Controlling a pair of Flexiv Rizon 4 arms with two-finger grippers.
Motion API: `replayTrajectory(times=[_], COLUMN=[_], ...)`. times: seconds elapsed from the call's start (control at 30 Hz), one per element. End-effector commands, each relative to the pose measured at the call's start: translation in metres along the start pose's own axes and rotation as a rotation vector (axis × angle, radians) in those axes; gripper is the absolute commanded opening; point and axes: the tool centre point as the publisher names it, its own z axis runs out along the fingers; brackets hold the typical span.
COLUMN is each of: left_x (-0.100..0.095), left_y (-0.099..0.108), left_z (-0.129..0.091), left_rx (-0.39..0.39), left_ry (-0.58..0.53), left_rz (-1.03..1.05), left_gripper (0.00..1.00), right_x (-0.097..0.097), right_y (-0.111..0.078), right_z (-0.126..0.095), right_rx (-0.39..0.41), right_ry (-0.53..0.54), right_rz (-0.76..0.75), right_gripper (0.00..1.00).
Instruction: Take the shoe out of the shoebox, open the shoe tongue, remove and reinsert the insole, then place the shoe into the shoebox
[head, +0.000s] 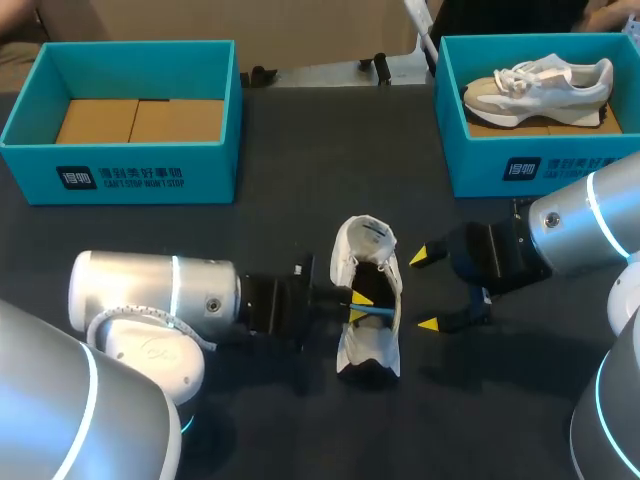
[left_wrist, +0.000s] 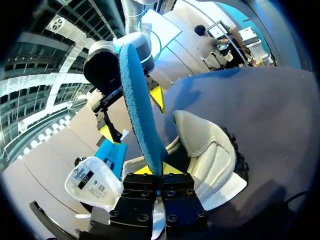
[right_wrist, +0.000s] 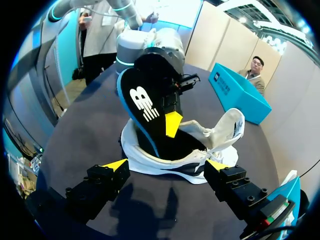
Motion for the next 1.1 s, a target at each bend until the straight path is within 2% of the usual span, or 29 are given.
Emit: replayTrajectory(times=[0.03,0.23,0.3,0.4,0.5,0.6,0.77,0.83,0.9,1.1], left_x=[-0.001,0.001,0.001,0.0,-0.002,-0.005,-0.004,-0.001,0.001,0.002], left_y=[0.004,0.001,-0.002,-0.01,-0.016,-0.021,-0.028,-0.028,-0.028,-0.022], left_z=[0.011,0.003,-0.001,-0.006,-0.011,-0.015,-0.014,-0.012,-0.009,-0.003], left_rx=[-0.011,-0.008,-0.007,-0.006,-0.004,-0.005,0.002,0.004,0.006,0.004], left_ry=[0.002,0.01,0.012,0.017,0.023,0.029,0.051,0.064,0.073,0.054], left_rz=[-0.001,-0.001,-0.001,0.011,0.025,0.036,0.042,0.044,0.046,0.106], left_gripper=[0.0,0.0,0.22,0.26,0.38,0.41,0.37,0.31,0.0,0.0], right_x=[0.001,0.001,0.001,0.001,0.001,0.001,0.001,0.001,0.001,0.001], right_y=[0.0,0.0,0.0,0.0,0.0,0.0,0.0,0.0,0.0,0.0], right_z=[0.0,0.0,0.0,0.0,0.0,0.0,0.0,0.0,0.0,0.0], right_rx=[0.0,0.0,0.0,0.0,0.0,0.0,0.0,0.0,0.0,0.0], right_ry=[-0.003,-0.003,-0.003,-0.003,-0.003,-0.003,-0.003,-0.003,-0.003,-0.003], right_rz=[-0.001,-0.001,-0.001,-0.001,-0.001,-0.001,-0.001,-0.001,-0.001,-0.001], right_gripper=[1.0,1.0,1.0,1.0,1.0,1.0,1.0,1.0,1.0,1.0])
